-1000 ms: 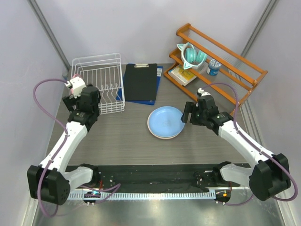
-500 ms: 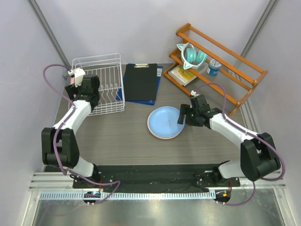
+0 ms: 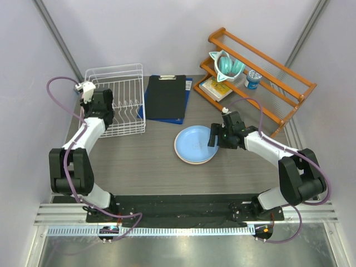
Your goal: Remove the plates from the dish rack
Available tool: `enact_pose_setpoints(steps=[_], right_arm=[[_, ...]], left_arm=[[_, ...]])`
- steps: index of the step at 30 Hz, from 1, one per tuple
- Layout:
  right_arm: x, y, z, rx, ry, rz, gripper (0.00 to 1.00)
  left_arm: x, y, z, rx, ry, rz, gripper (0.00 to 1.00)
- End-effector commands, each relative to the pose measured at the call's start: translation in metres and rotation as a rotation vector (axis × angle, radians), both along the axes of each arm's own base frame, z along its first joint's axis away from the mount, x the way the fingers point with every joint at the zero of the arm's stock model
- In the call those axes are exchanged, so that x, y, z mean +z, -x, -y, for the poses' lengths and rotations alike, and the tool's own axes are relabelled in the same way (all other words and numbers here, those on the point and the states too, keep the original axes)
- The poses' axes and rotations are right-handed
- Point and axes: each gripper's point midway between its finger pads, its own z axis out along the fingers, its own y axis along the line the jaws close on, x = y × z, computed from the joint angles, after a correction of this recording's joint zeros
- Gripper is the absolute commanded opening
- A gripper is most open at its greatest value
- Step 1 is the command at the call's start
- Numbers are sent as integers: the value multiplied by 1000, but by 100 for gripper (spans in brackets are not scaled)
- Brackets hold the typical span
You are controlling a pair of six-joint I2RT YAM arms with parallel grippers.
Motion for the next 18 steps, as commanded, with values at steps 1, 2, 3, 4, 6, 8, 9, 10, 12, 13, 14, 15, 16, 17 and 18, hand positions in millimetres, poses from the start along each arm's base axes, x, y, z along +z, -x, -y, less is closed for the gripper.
enact_pose_setpoints(steps=[1,2,3,4,6,8,9,10,12,13,14,15,16,17,18], right_arm=[[15,-15,-7,18,-28,60,80],[16,-15,-7,19,-31,63,80],[17,-14,-8,21,-32,65,80],[18,-13,-7,18,-32,70,80],[23,-14,-4,11,-29,88,80],[27,-14,-4,11,-31,99,80],[27,-13,-4,11,-31,100,80],[27,-12,-3,10,-30,99,80],[26,-12,-3,4,-32,98,80],[26,-11,-3,6,-34,97,80],[26,-11,-4,6,-38,96,80],[26,-10,-4,6,-41,94,80],[26,-10,-4,7,-40,95,80],[27,-10,-4,7,-41,99,80],[28,-9,-4,5,-42,100,80]], left_arm=[[22,-11,-9,44,-8,78,1],[21,-11,-8,41,-8,65,0],[22,-11,-9,43,-8,63,0],[25,-11,-8,44,-6,68,0],[29,-11,-7,33,2,77,0],[42,-10,-6,20,-1,102,0],[46,-9,-6,12,-2,106,0],[55,-7,-5,6,-6,121,0],[69,-4,-6,6,-16,139,0],[79,-1,-6,5,-21,159,0],[85,1,-8,6,-29,162,0],[89,4,-8,8,-36,163,0],[100,9,-9,10,-42,183,0],[106,12,-9,9,-51,188,0],[111,15,-9,7,-53,196,0]])
